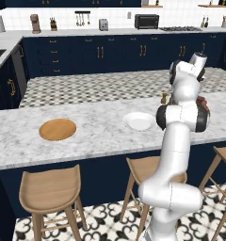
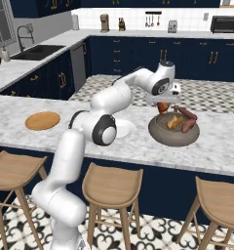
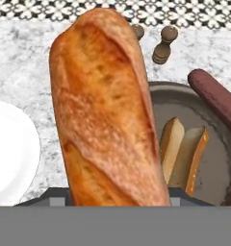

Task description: Place one bun and one sausage from the bowl on each plate.

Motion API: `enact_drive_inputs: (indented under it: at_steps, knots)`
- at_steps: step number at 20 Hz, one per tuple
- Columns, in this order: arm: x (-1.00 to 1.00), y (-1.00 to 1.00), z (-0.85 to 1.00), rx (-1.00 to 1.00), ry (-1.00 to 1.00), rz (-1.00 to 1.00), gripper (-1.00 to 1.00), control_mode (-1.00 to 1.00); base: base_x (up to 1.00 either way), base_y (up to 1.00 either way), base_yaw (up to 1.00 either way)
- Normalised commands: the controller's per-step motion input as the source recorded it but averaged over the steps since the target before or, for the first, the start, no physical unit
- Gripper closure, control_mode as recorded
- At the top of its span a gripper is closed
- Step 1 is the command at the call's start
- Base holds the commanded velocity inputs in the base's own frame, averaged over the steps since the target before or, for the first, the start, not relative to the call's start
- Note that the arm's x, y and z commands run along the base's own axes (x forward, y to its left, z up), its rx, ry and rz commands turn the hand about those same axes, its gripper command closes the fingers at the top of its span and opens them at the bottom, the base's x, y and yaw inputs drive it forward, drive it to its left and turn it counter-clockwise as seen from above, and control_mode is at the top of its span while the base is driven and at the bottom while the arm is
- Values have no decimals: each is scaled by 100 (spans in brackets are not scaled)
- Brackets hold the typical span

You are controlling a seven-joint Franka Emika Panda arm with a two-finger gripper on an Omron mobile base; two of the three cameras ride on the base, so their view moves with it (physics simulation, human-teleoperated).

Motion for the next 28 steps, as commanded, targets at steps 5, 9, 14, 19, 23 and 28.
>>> enact_drive_inputs:
  at_steps: [5, 9, 14, 19, 23, 28]
  knots:
    - [-32, 100, 11, -7, 0, 6, 100, -100, 0, 0, 0]
    - [-3, 100, 0, -8, 0, 0, 100, -100, 0, 0, 0]
    - [5, 100, -20, -1, 18, 0, 100, -100, 0, 0, 0]
    - [9, 63, -33, 0, 40, 0, 100, -100, 0, 0, 0]
    - [39, 16, -21, 0, 29, 0, 100, -100, 0, 0, 0]
    - [59, 2, -26, -1, 41, 0, 100, -100, 0, 0, 0]
